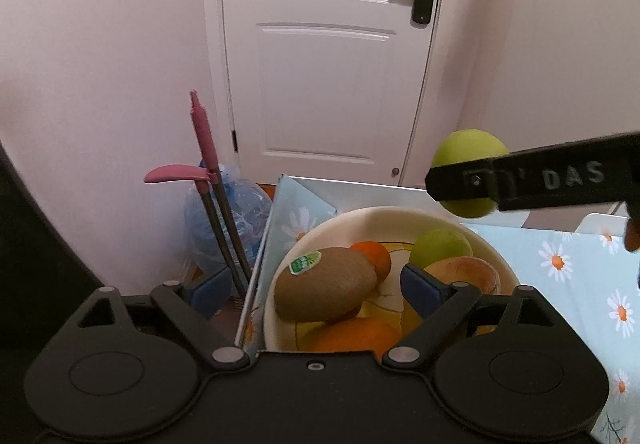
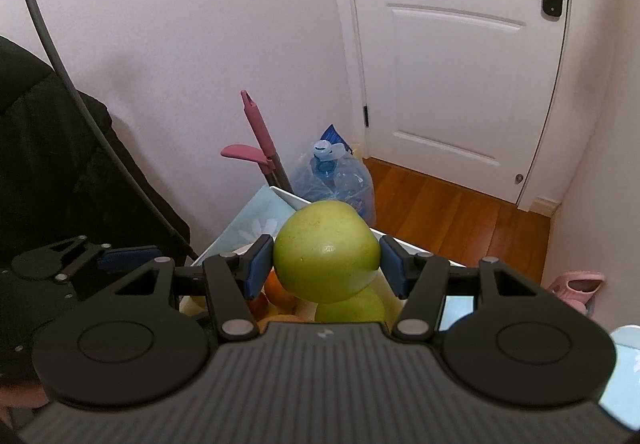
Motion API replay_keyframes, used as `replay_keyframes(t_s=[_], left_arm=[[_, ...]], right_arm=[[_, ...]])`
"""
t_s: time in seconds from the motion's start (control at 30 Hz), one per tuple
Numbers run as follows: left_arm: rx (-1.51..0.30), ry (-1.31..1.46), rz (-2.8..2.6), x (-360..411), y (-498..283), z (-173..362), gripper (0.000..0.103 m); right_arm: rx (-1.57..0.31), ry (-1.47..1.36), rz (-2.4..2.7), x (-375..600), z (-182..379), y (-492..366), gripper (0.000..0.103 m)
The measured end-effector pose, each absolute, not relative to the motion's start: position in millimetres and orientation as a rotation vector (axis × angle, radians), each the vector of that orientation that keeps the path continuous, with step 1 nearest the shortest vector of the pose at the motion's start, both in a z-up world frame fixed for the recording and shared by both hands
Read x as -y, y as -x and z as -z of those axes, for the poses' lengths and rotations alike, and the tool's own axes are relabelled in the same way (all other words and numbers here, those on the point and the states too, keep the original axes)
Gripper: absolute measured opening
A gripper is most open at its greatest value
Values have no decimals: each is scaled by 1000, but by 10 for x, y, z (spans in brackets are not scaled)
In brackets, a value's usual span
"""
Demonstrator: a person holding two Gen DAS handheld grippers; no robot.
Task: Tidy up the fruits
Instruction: 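Carry kiwi and green apple over the cream bowl and release both into it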
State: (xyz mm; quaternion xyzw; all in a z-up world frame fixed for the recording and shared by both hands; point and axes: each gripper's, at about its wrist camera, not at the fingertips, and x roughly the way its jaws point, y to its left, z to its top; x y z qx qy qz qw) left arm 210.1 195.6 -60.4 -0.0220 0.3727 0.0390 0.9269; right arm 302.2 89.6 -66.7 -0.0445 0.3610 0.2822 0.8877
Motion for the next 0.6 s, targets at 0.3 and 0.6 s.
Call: replay_keyframes(t_s=[0.3,0.6], left_arm=[[-768,39,-121,-2047,-1938,581,98],[-763,34,-131,-2097,-1836,610,98]], right_arm=[[-786,145,-618,-1119,792,-3208,72],[-874,208,-612,-1283,1061,-3381,72]])
